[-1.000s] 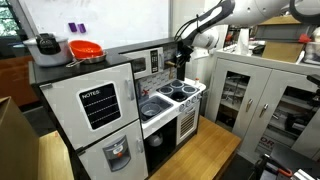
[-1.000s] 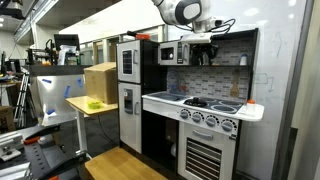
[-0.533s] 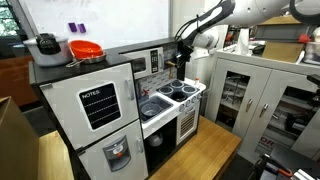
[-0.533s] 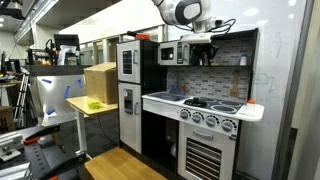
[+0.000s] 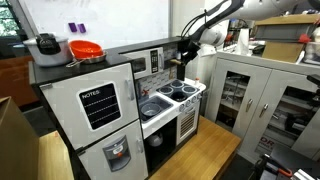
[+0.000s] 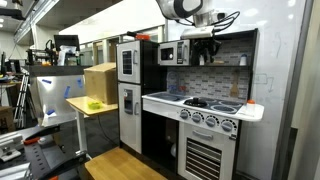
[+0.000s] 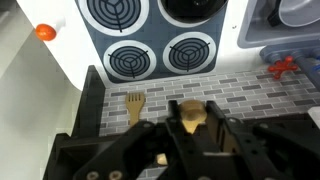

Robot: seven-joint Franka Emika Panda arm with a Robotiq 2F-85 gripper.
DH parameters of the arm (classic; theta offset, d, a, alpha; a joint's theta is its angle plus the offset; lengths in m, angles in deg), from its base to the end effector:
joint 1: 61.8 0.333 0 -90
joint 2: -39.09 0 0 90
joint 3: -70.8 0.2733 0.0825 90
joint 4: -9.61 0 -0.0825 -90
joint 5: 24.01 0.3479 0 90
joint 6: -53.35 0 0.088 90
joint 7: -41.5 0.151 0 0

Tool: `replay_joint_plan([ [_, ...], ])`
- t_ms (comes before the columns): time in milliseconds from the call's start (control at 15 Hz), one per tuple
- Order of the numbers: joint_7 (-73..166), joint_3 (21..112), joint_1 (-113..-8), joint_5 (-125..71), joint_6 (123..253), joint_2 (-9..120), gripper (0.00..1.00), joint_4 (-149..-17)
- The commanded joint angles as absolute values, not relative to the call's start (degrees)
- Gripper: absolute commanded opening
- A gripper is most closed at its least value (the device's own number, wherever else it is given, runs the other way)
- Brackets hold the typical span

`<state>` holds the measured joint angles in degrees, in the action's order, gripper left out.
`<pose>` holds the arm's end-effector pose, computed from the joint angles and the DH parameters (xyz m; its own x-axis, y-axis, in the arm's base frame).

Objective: Remove the wooden spoon from the shelf on the right side of the microwave and place it on the stove

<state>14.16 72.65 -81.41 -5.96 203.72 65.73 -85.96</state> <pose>0.6500 -0.2112 0.3331 0.8564 -0.0777 0.5104 -0.0627 -0.9969 -0.0467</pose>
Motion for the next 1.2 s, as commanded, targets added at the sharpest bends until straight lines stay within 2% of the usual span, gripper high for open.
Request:
replay_joint_plan([
  [0, 12.77, 73.34, -82.83, -4.54, 205.48, 57.86, 0.08, -96.62],
  [400, 10.87, 70.5, -81.79, -0.78, 206.53, 45.63, 0.08, -113.79],
  [600, 11.12, 68.08, -80.43, 0.69, 206.61, 44.48, 0.08, -117.96],
  [1133, 8.97, 70.24, -80.51, 8.73, 207.48, 58.27, 0.08, -109.02],
])
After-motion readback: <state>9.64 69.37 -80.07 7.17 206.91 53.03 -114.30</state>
